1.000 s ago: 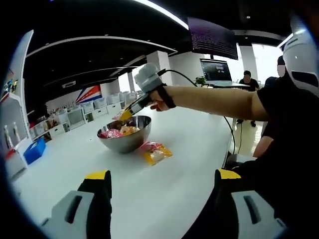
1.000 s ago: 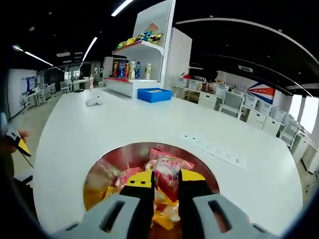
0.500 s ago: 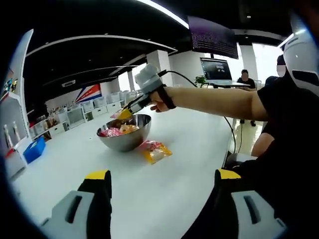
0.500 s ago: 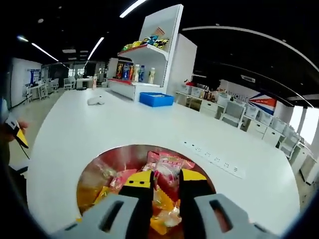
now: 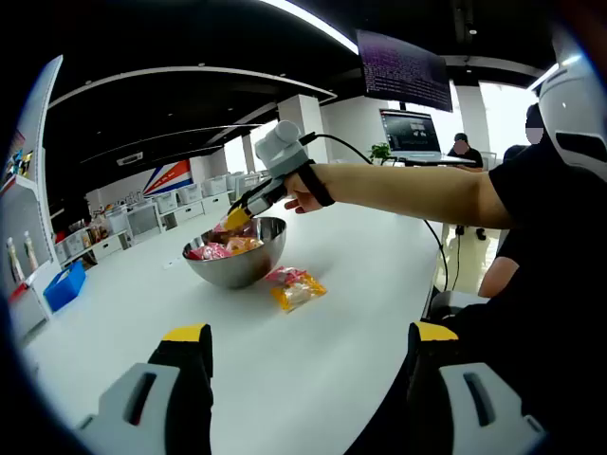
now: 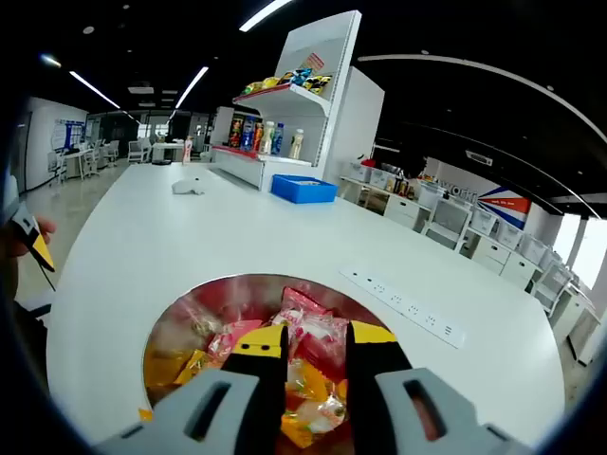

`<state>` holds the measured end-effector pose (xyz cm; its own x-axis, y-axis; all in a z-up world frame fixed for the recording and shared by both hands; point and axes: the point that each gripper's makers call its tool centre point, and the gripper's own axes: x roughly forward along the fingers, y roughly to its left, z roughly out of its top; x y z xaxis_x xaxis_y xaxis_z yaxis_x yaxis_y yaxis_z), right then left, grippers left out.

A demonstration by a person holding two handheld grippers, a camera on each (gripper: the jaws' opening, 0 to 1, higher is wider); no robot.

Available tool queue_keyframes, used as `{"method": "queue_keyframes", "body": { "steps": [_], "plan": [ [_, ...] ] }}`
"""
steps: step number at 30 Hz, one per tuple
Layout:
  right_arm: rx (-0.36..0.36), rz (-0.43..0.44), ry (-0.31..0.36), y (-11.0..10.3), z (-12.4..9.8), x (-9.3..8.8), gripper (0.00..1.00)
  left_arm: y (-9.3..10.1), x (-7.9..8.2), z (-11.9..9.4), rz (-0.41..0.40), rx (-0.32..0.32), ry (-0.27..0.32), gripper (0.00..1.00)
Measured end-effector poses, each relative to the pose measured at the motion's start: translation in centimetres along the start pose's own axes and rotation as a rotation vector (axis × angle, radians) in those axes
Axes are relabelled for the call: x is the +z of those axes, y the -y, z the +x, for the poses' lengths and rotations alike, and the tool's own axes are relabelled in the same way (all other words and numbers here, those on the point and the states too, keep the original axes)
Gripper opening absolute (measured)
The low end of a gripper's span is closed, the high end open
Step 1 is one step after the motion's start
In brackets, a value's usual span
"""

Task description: Pick up the marshmallows scattered on the table and place them into the bowl on the table

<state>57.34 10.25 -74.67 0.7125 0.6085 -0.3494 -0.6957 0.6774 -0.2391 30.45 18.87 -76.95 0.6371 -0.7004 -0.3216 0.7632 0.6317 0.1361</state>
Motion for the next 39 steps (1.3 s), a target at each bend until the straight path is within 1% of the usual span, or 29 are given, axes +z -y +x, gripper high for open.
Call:
{"method": "queue_keyframes", "body": {
  "steps": [3, 5, 6, 7, 8, 10, 12, 15, 18, 21, 25, 27, 29, 35, 37, 39],
  "plan": [
    [0.006, -0.001, 0.000, -0.2, 0.1, 0.0, 0.21, 0.0, 0.0, 0.0, -0.001, -0.001, 0.002, 0.82],
    [0.007, -0.003, 0.003, -0.3, 0.1, 0.0, 0.25, 0.0, 0.0, 0.0, -0.001, 0.000, 0.000, 0.82],
    [0.007, 0.000, 0.006, -0.3, 0.2, 0.1, 0.30, 0.0, 0.0, 0.0, 0.000, 0.001, 0.000, 0.82],
    [0.001, 0.003, 0.022, -0.3, 0.2, 0.3, 0.39, 0.0, 0.0, 0.0, 0.000, 0.000, 0.000, 0.82],
    [-0.001, -0.004, 0.040, -0.2, 0.2, 0.6, 0.45, 0.0, -0.1, 0.0, -0.001, -0.002, -0.001, 0.82],
    [0.005, -0.005, 0.045, 0.0, 0.6, 0.8, 0.53, 0.1, -0.1, 0.0, -0.001, -0.002, -0.002, 0.82],
    [0.002, 0.027, 0.031, 0.0, 0.8, 0.5, 0.62, 0.1, -0.2, 0.1, 0.000, -0.003, -0.003, 0.82],
    [0.003, 0.050, 0.026, -0.4, 0.8, 0.3, 0.82, 0.2, -0.2, 0.1, 0.000, -0.006, -0.004, 0.82],
    [0.005, 0.093, 0.012, -0.5, 0.8, 0.0, 0.94, 0.2, -0.3, 0.1, 0.006, -0.007, -0.008, 0.83],
    [0.021, 0.129, 0.007, -1.0, 0.8, -0.1, 0.95, 0.2, -0.4, 0.1, 0.010, -0.007, -0.013, 0.83],
    [0.024, 0.132, 0.003, -1.1, 0.8, -0.1, 0.97, 0.2, -0.4, 0.1, 0.009, -0.009, -0.014, 0.83],
    [0.031, 0.150, 0.002, -1.3, 0.5, -0.1, 0.97, 0.2, -0.4, 0.1, 0.011, -0.009, -0.013, 0.83],
    [0.029, 0.177, 0.007, -0.9, 0.7, -0.2, 0.97, 0.2, -0.3, 0.1, 0.012, -0.008, -0.011, 0.83],
    [0.014, 0.178, 0.018, -0.1, 0.5, -0.3, 0.97, 0.3, -0.3, 0.1, 0.013, -0.010, -0.015, 0.83],
    [0.010, 0.182, 0.028, -0.3, -0.1, -0.2, 0.97, 0.3, -0.2, 0.1, 0.017, -0.011, -0.014, 0.83],
    [0.007, 0.190, 0.044, 0.4, -0.2, -0.2, 0.97, 0.3, -0.1, 0.0, 0.016, -0.009, -0.009, 0.83]
  ]
}}
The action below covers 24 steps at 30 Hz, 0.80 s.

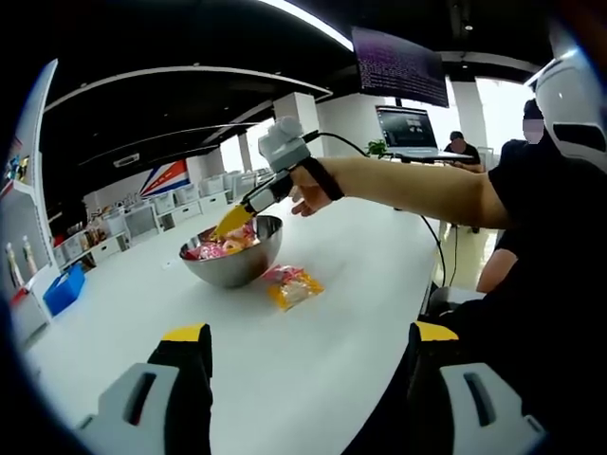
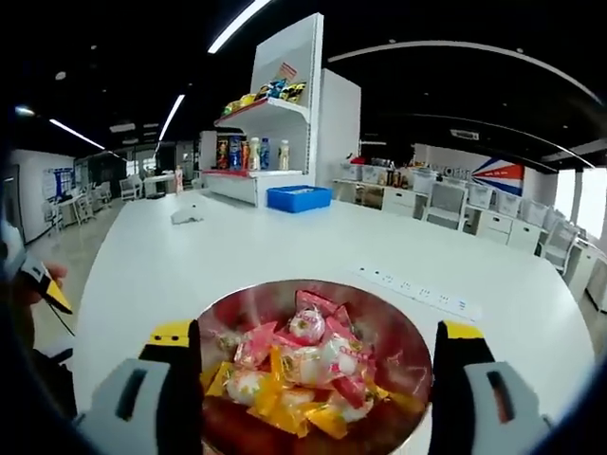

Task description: Pick up the marshmallows scattered on the table and place them into the bowl on the table

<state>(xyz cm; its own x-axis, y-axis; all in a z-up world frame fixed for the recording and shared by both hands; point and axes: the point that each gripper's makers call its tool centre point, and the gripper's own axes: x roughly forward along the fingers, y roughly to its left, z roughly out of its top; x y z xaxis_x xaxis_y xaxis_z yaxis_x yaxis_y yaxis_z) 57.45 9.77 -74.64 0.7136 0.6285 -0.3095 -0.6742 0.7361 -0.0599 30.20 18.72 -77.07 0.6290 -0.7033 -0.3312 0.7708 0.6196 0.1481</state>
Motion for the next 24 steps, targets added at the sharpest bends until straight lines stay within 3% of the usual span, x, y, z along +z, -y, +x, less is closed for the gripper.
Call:
{"method": "queue_keyframes", "body": {
  "steps": [4, 11, 14, 24],
  "plan": [
    [-0.006, 0.016, 0.032, 0.3, -1.5, 0.3, 0.96, -0.1, -0.1, 0.0, 0.000, 0.005, -0.004, 0.83],
    [0.011, -0.013, 0.115, -2.5, -6.1, 1.7, 0.95, 0.1, 0.0, 0.2, 0.000, 0.001, -0.004, 0.83],
    [0.024, -0.033, 0.190, -3.6, -8.4, 2.5, 0.94, 0.1, 0.1, 0.2, 0.004, 0.006, -0.004, 0.83],
    [0.068, -0.040, 0.217, -7.0, -16.1, 0.9, 0.93, 0.4, 0.2, 0.2, 0.009, 0.005, -0.001, 0.83]
  ]
}}
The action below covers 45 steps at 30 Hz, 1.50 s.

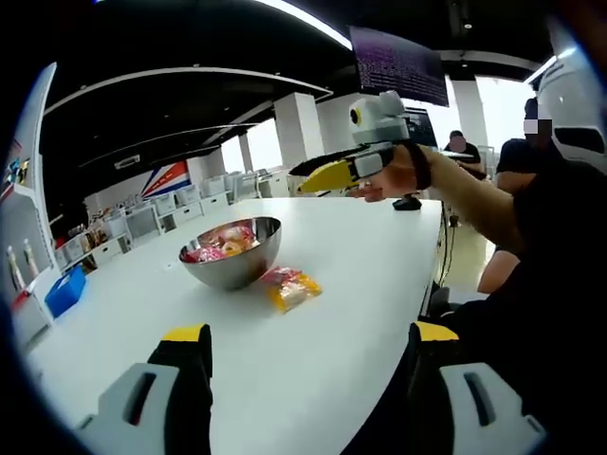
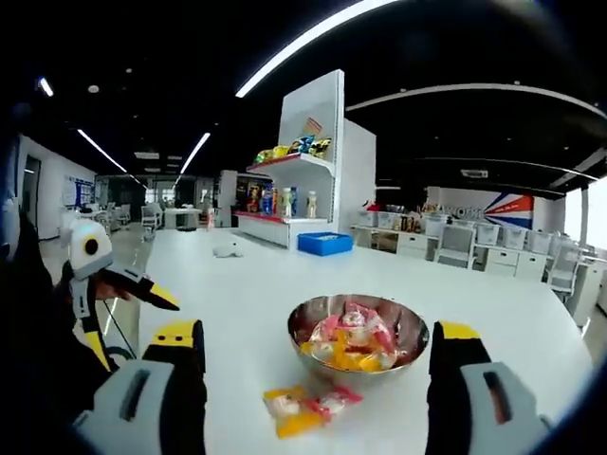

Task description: Pick up the marshmallows scattered on the table and place them into the bowl on the table

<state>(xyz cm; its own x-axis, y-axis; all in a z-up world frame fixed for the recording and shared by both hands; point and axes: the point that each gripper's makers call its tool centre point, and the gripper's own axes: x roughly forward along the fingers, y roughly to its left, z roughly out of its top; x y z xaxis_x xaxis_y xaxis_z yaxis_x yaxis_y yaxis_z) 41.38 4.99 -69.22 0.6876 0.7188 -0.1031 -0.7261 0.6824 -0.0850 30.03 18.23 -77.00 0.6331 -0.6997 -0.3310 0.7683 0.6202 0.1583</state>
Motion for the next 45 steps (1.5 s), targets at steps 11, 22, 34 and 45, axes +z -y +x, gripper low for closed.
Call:
{"method": "queue_keyframes", "body": {
  "steps": [11, 22, 34, 45],
  "plan": [
    [-0.012, -0.034, -0.003, -2.2, -5.6, -1.2, 0.90, -0.2, 0.0, -0.1, 0.001, 0.006, 0.002, 0.83],
    [0.062, 0.098, -0.031, -3.7, -7.8, -4.0, 0.89, 0.0, 0.0, -0.2, 0.002, 0.008, 0.001, 0.83],
    [0.075, 0.085, -0.012, -4.0, -8.1, -3.4, 0.86, 0.7, -0.6, 0.8, -0.020, -0.016, -0.022, 0.82],
    [0.089, 0.091, -0.025, -4.5, -7.6, -3.8, 0.84, -1.0, 0.2, 5.2, -0.202, 0.145, 0.041, 0.88]
  ]
}}
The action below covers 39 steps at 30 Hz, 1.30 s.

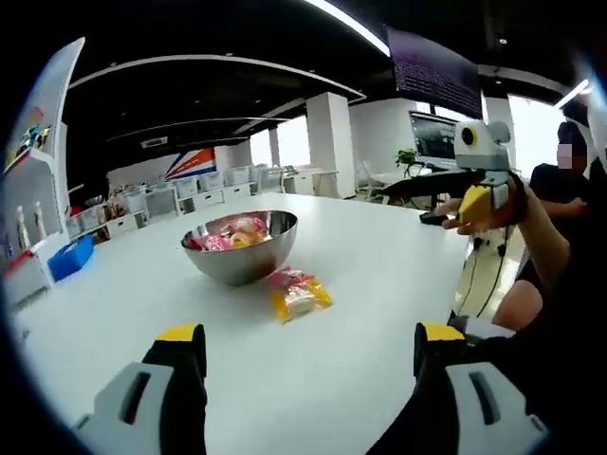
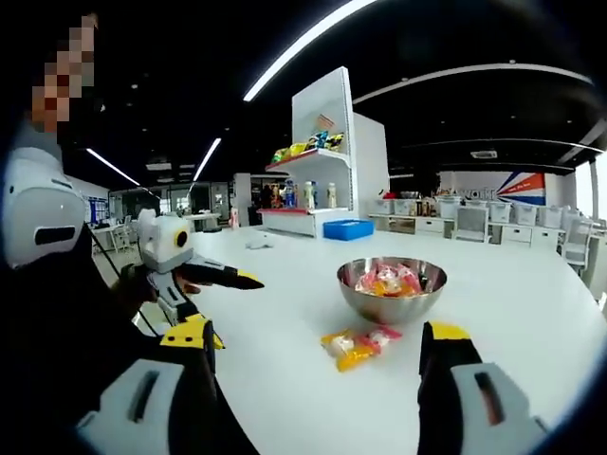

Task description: Pick up the marshmallows scattered on the table and place them into the bowl on the table

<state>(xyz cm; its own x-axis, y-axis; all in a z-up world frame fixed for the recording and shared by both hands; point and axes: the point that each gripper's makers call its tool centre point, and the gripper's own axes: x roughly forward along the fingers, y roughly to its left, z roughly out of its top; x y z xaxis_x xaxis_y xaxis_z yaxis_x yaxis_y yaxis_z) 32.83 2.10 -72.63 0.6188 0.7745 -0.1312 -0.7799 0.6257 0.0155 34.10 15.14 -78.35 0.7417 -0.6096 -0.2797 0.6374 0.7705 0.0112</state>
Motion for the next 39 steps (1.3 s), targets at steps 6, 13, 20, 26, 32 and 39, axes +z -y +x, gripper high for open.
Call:
{"method": "queue_keyframes", "body": {
  "steps": [6, 13, 20, 26, 32, 39],
  "plan": [
    [-0.003, -0.003, 0.001, 0.0, -0.3, 0.1, 0.83, -0.6, -1.1, 4.3, 0.003, 0.076, 0.004, 0.88],
    [-0.026, 0.013, 0.024, 0.6, -0.6, 0.2, 0.86, -1.2, -2.3, 8.9, 0.026, 0.208, 0.029, 0.95],
    [-0.027, 0.018, 0.026, 0.9, -0.9, -0.1, 0.86, -0.7, -1.1, 11.5, 0.013, 0.247, 0.095, 0.95],
    [-0.017, 0.020, 0.037, 0.7, -1.0, 0.0, 0.86, -0.7, -1.9, 13.7, -0.030, 0.242, 0.045, 0.89],
    [-0.020, 0.022, 0.048, 0.8, -1.3, 0.2, 0.86, -0.6, -1.7, 14.0, -0.054, 0.215, 0.058, 0.79],
    [-0.035, 0.044, 0.064, 0.9, -1.8, 0.5, 0.87, -0.3, -1.9, 14.6, -0.072, 0.197, 0.049, 0.73]
  ]
}}
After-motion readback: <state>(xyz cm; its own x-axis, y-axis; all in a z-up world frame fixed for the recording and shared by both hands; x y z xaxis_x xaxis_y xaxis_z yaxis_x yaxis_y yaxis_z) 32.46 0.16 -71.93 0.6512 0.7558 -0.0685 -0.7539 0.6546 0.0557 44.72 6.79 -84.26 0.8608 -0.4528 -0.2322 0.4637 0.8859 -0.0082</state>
